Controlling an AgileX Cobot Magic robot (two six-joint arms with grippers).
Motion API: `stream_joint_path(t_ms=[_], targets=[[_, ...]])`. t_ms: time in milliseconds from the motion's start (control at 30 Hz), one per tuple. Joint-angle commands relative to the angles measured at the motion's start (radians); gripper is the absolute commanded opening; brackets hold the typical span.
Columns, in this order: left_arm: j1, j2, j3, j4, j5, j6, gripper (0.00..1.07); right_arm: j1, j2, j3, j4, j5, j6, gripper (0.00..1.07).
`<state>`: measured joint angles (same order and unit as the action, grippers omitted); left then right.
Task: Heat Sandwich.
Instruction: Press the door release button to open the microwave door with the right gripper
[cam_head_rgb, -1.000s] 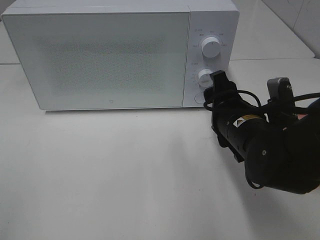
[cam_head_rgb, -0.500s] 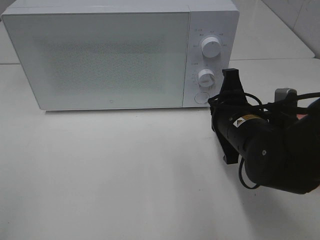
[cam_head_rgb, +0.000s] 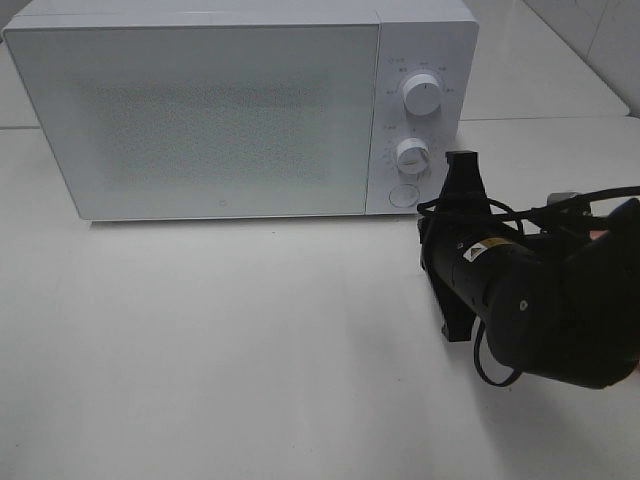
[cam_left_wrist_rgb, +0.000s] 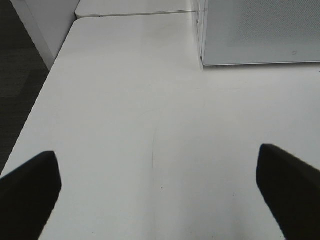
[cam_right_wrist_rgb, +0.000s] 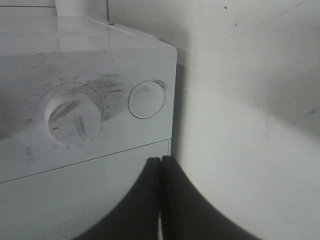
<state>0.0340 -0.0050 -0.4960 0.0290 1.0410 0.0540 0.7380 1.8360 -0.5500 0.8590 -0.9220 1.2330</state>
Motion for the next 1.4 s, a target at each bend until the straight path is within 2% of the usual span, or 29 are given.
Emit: stream_joint_path(t_ms=[33, 100, 567, 900, 1400], targets=[[0.001, -0.026, 0.002, 0.001, -0.006, -0.007, 1.00, -0.024, 0.033, -0.031, -0.055, 0.021, 0.018, 0.00], [0.001, -0.026, 0.002, 0.001, -0.006, -0.007, 1.00, -0.045, 0.061, -0.061, -0.108, 0.020, 0.047, 0.00], [0.001, -0.026, 0.002, 0.001, -0.006, -0.007, 1.00, -0.164, 0.164, -0.201, -0.214, 0.074, 0.058, 0.00], [0.001, -0.026, 0.002, 0.001, -0.006, -0.007, 1.00, -0.204, 0.236, -0.292, -0.254, 0.098, 0.062, 0.00], [0.001, -0.026, 0.002, 0.001, -0.006, -0.007, 1.00, -0.239, 0.287, -0.343, -0.258, 0.110, 0.070, 0.00]])
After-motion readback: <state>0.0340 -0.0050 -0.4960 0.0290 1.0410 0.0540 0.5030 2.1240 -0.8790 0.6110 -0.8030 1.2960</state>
